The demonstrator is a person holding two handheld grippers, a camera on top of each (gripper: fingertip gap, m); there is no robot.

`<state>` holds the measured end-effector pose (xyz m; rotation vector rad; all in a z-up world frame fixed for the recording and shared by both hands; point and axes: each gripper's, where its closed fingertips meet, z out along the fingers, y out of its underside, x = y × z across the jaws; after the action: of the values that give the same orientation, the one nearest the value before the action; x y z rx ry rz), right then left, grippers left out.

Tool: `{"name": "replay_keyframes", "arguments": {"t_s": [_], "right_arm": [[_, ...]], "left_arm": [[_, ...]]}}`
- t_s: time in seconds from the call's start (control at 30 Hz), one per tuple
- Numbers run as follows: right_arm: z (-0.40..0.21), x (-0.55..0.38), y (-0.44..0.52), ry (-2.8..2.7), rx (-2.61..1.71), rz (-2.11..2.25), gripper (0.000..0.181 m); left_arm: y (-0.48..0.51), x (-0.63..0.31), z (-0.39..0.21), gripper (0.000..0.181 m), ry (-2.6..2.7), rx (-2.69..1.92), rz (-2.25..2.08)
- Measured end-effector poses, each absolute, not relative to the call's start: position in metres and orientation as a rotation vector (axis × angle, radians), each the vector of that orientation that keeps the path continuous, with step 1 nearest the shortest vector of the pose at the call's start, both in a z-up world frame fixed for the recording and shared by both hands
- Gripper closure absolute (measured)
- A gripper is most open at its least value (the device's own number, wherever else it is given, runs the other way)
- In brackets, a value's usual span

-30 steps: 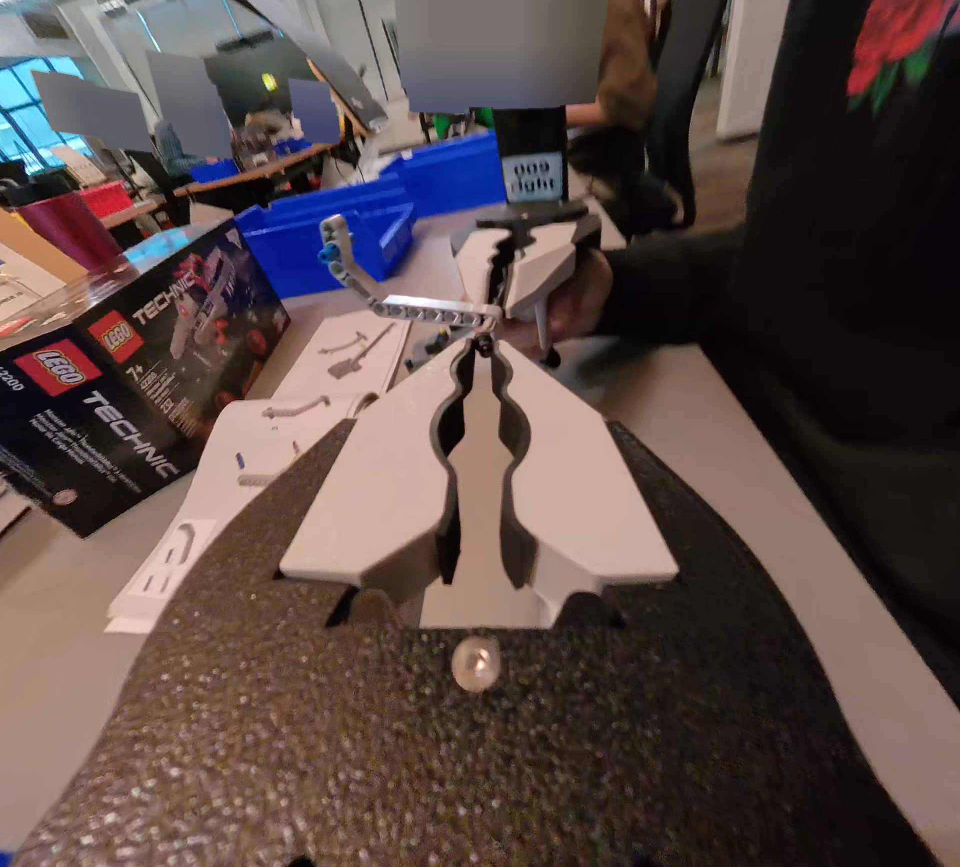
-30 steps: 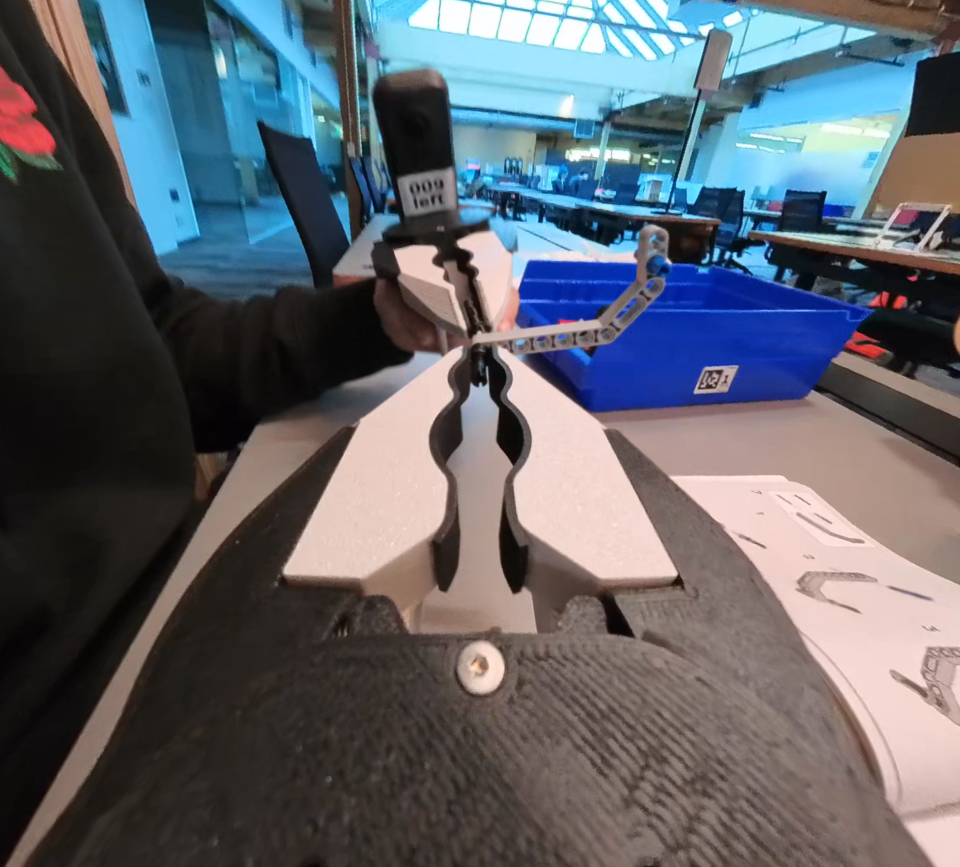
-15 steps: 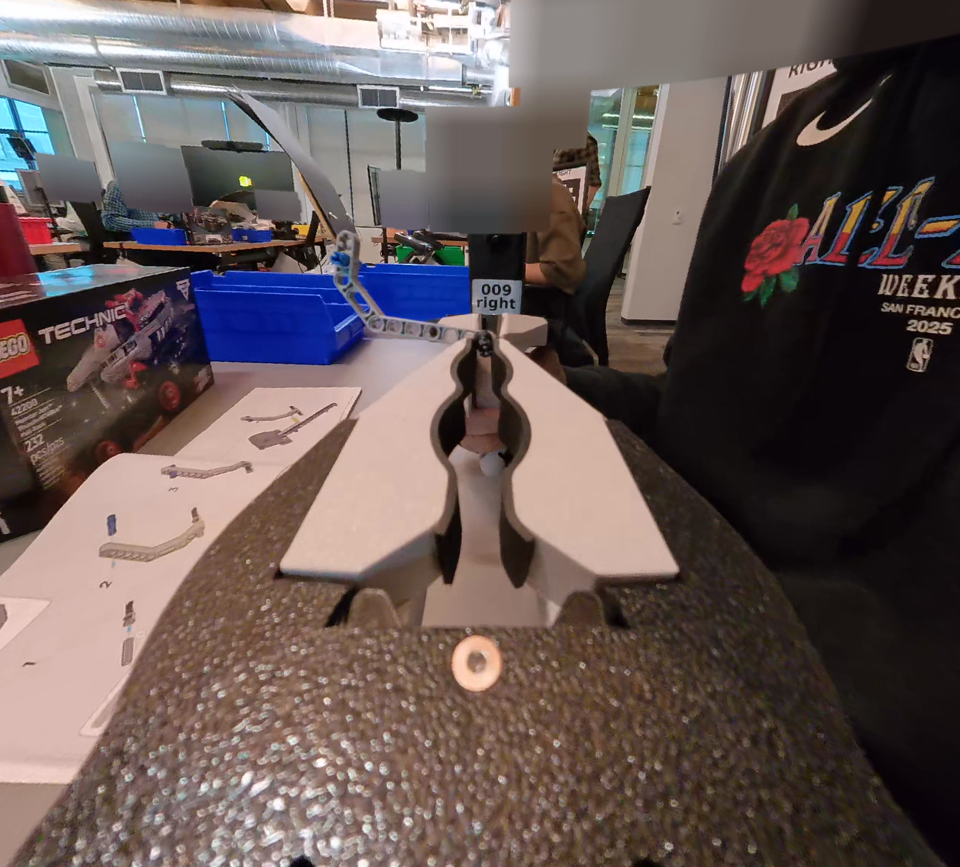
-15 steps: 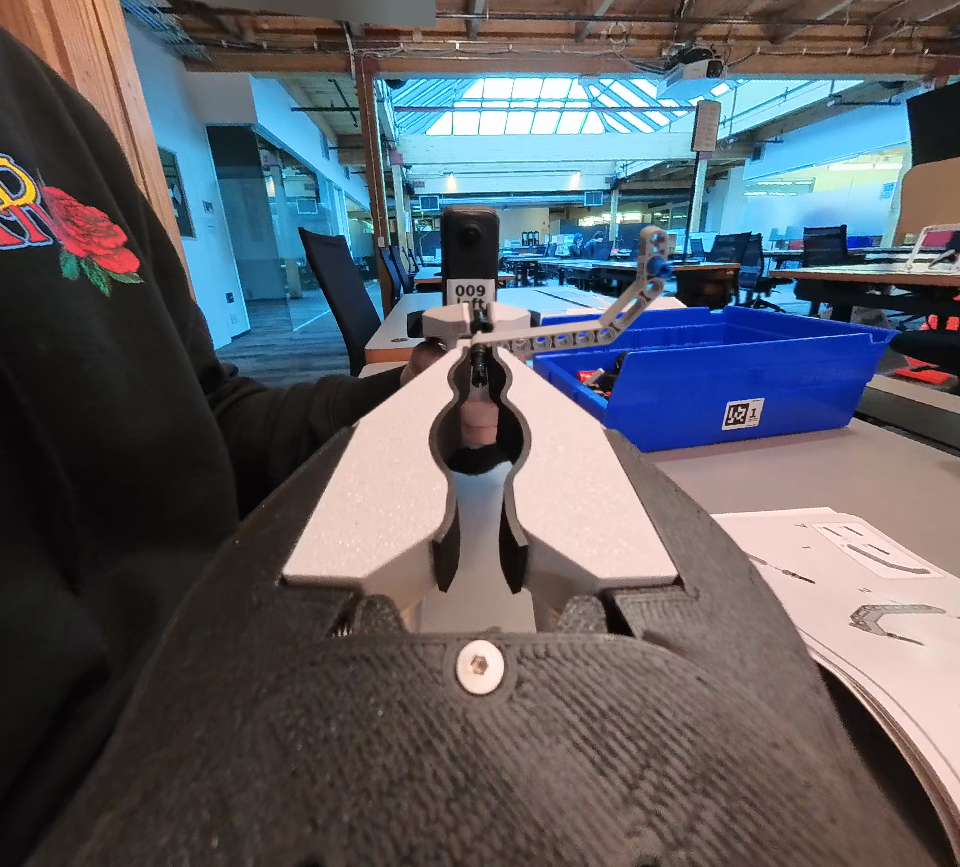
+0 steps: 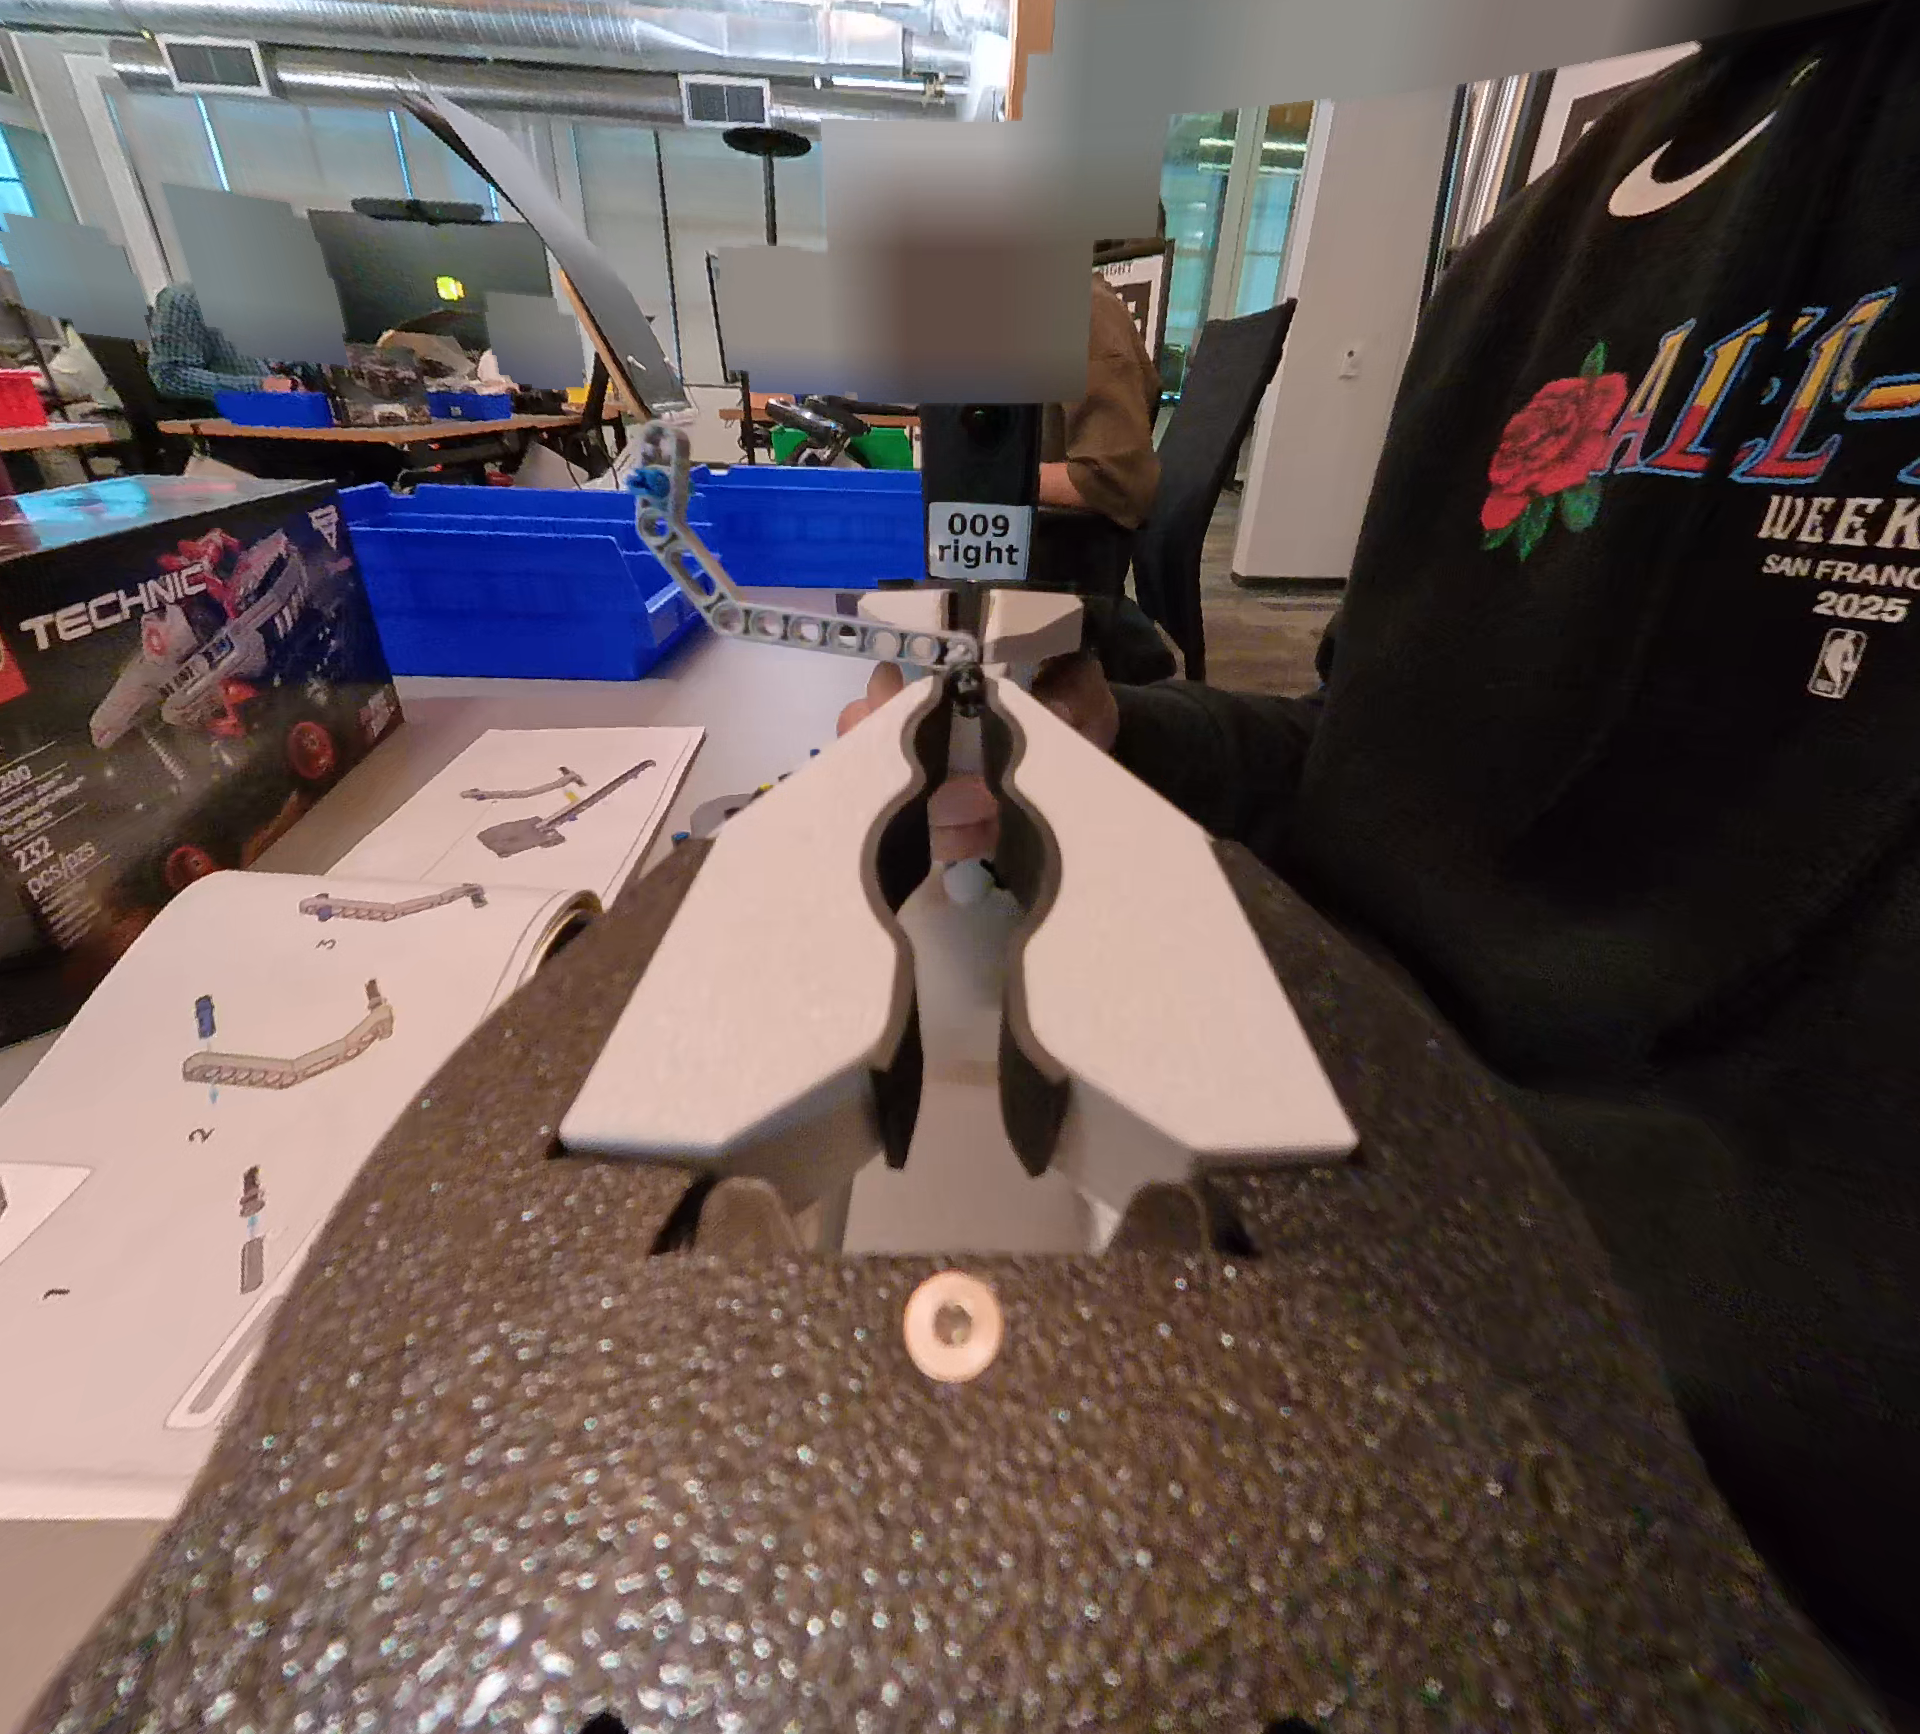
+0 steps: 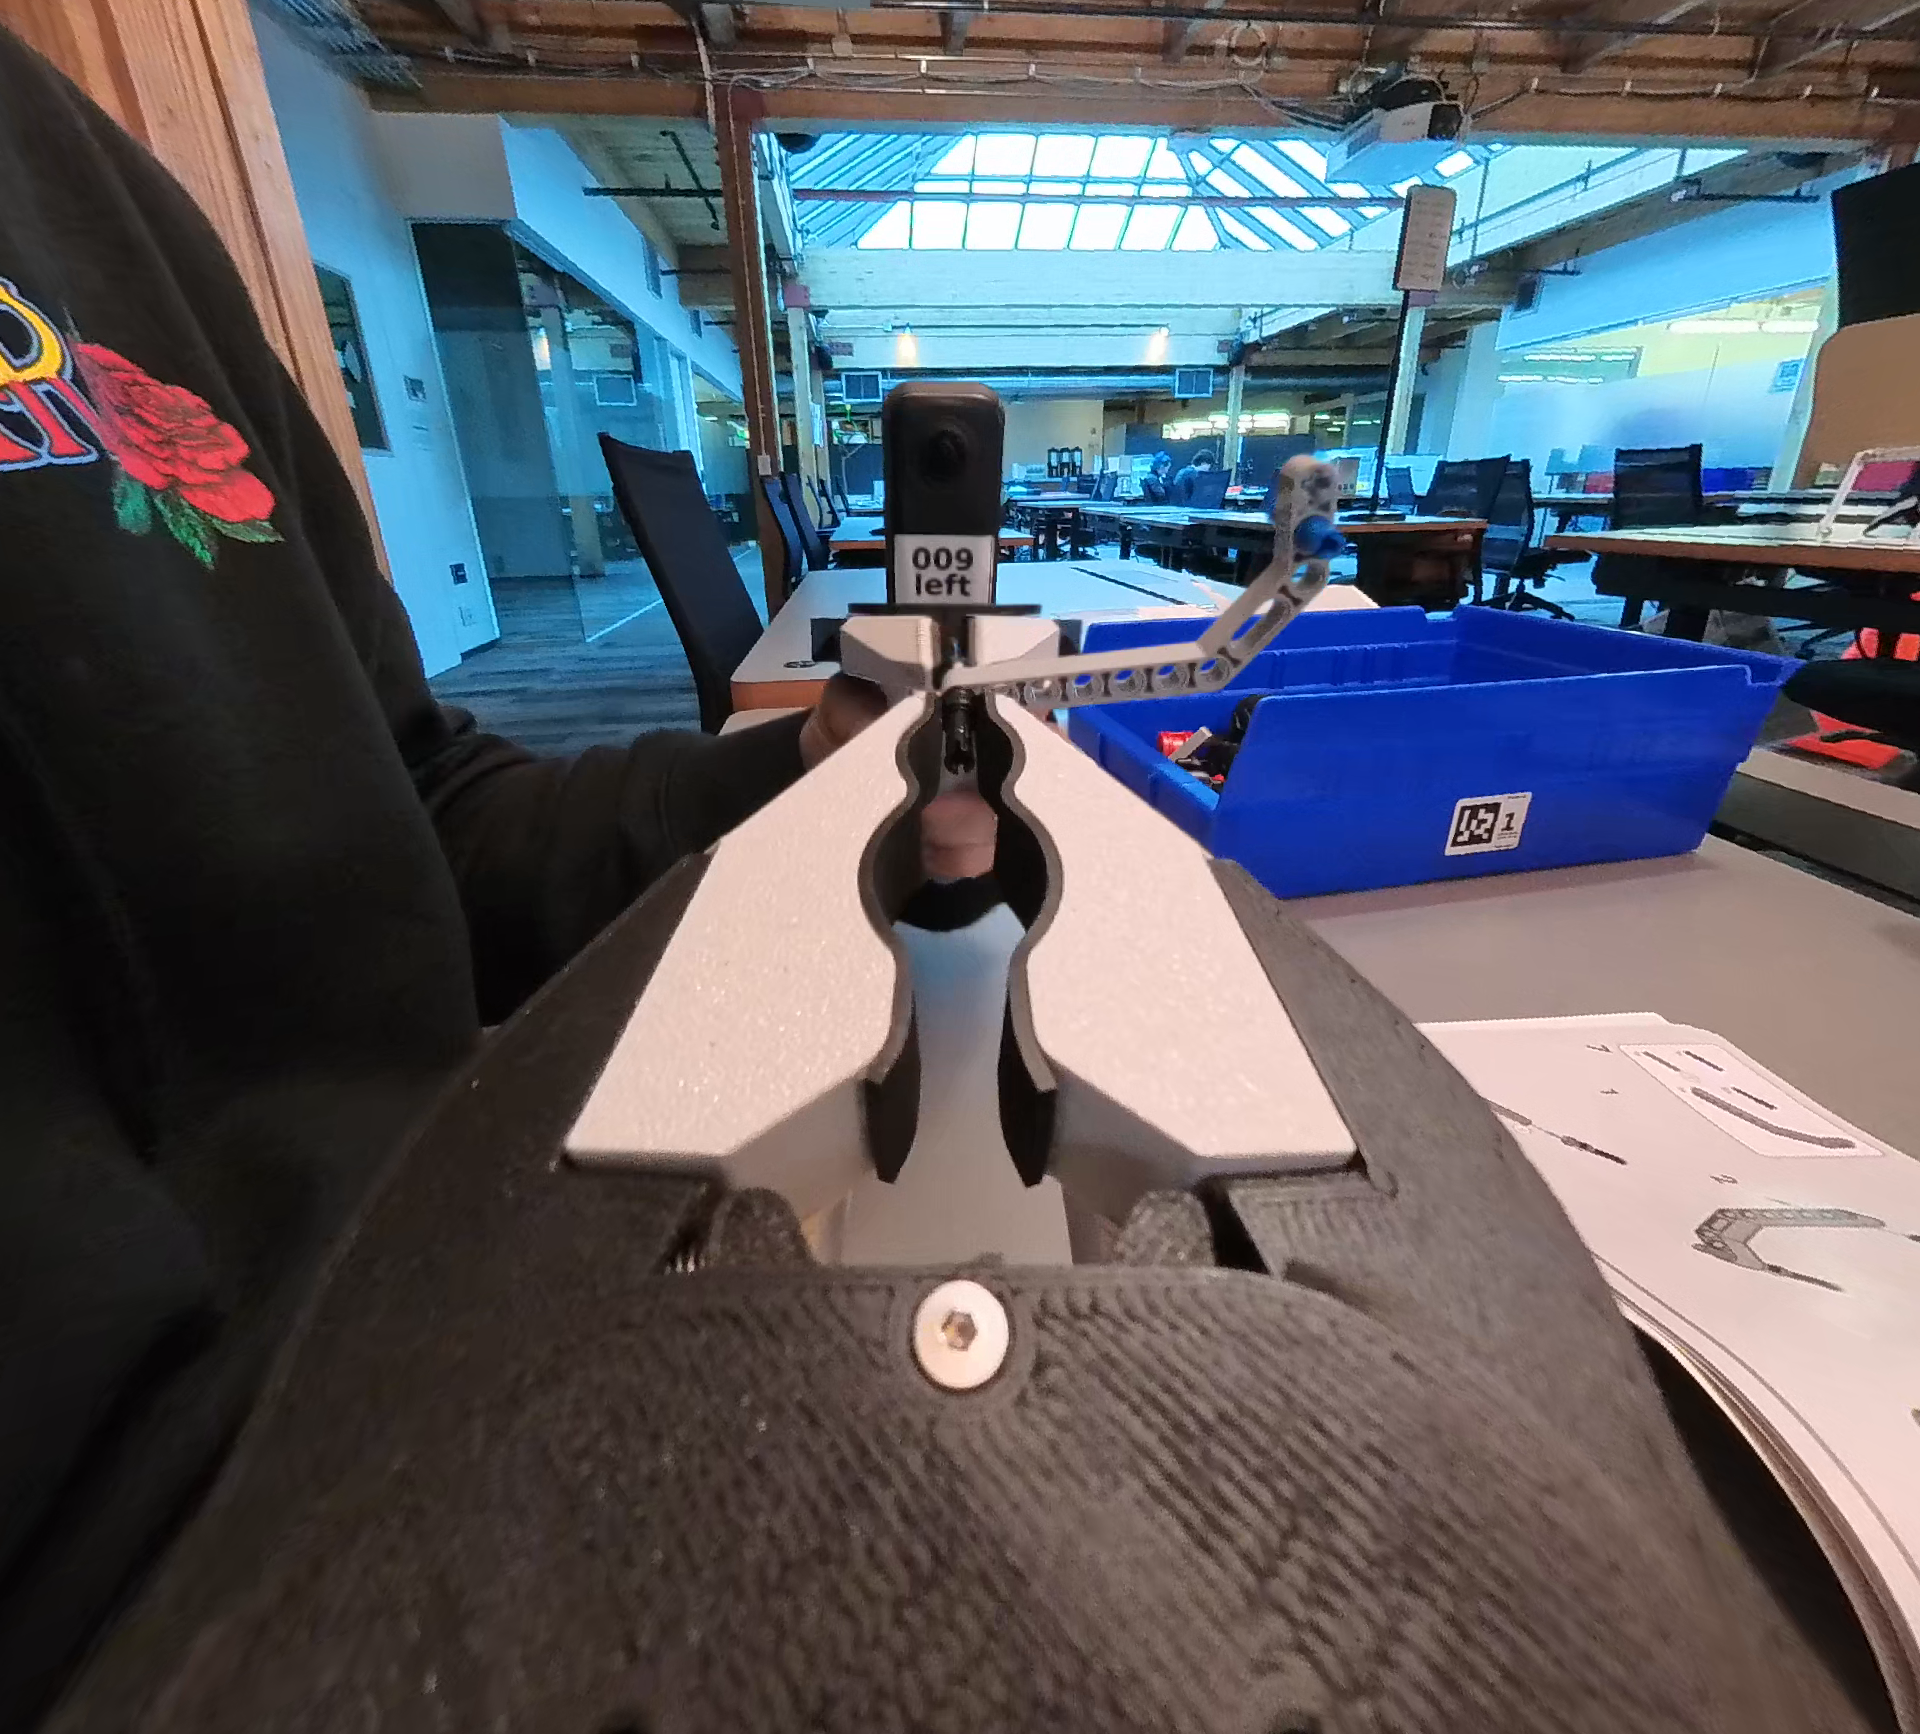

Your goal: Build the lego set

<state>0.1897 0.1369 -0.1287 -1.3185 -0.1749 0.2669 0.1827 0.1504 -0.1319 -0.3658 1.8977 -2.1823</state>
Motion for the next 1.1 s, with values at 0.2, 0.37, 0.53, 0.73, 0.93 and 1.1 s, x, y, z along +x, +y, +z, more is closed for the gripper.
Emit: {"name": "replay_keyframes", "arguments": {"t_s": [0.2, 0.37, 0.53, 0.73, 0.93, 1.1], "right_arm": [[-0.1301, 0.1896, 0.1377, -0.178, -1.329, 0.262, 0.177], [-0.1291, 0.192, 0.1368, -0.168, -1.324, 0.252, 0.177], [-0.1315, 0.1892, 0.138, -0.183, -1.34, 0.255, 0.177], [-0.1327, 0.189, 0.1376, -0.185, -1.346, 0.255, 0.177], [-0.1367, 0.1867, 0.1389, -0.22, -1.371, 0.211, 0.177], [-0.1319, 0.1899, 0.1383, -0.206, -1.335, 0.172, 0.177]], "left_arm": [[0.1482, 0.1843, -0.1359, 0.178, 1.913, -0.381, -2.189], [0.1496, 0.184, -0.1335, 0.178, 1.894, -0.383, -2.213], [0.1514, 0.1848, -0.1317, 0.178, 1.876, -0.39, -2.224], [0.1501, 0.1849, -0.1338, 0.177, 1.904, -0.399, -2.216], [0.1506, 0.1824, -0.1375, 0.178, 2.0, -0.496, -2.268], [0.149, 0.1865, -0.133, 0.178, 1.915, -0.632, -2.541]]}}
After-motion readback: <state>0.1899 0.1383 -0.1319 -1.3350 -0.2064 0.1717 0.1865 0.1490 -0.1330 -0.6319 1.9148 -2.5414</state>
